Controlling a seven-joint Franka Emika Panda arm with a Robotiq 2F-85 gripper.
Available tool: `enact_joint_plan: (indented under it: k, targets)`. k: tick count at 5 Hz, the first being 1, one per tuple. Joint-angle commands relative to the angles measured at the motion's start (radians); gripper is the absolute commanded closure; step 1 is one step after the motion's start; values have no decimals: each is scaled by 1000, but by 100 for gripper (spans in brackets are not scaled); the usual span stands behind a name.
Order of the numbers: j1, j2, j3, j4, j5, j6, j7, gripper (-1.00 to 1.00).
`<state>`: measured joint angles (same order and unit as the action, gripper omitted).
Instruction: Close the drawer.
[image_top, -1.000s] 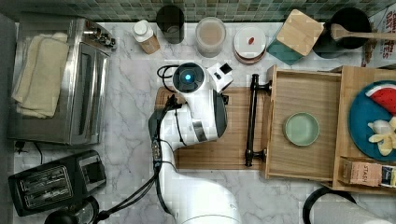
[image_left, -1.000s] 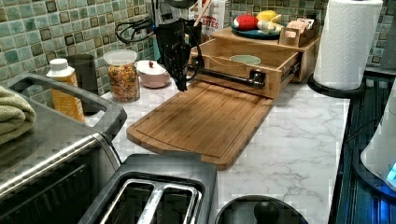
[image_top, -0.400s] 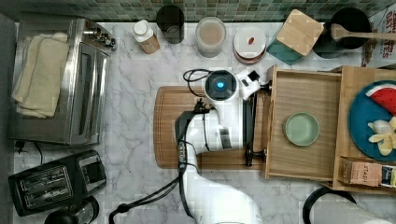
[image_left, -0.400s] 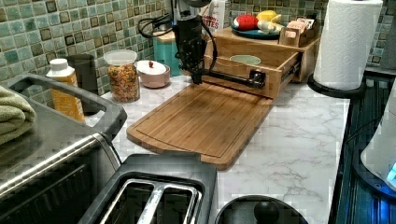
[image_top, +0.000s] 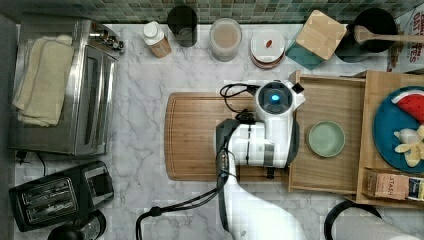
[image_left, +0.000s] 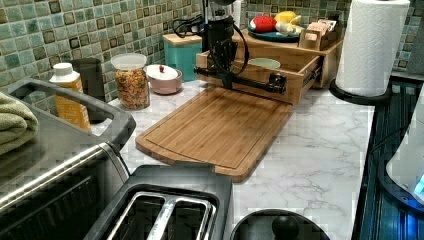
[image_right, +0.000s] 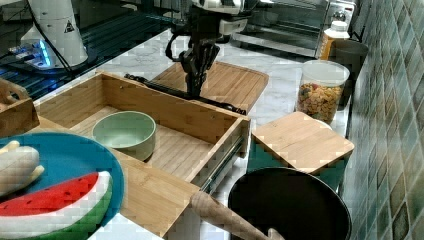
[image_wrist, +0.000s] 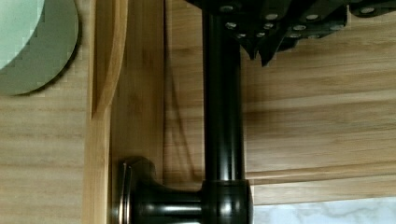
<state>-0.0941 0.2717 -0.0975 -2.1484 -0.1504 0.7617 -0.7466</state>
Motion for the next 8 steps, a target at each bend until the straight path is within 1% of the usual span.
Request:
enact_joint_plan:
  k: [1,2,3,4,5,6,7,8]
  targets:
    - [-159,-46,-103,42,-12,86,-189,100]
    - [-122,-13,-208,102,9,55,-282,100]
    - [-165,33,-242,155,70,78,-425,100]
    - [-225,58,-239,195,104,95,-503,100]
    - [-260,91,-269,242,108,84,-538,100]
    - [-308,140,-278,297,136,98,-604,100]
    - [-336,165,-285,348,124,83,-630,100]
    - [-287,157,-332,382,54,-30,-538,100]
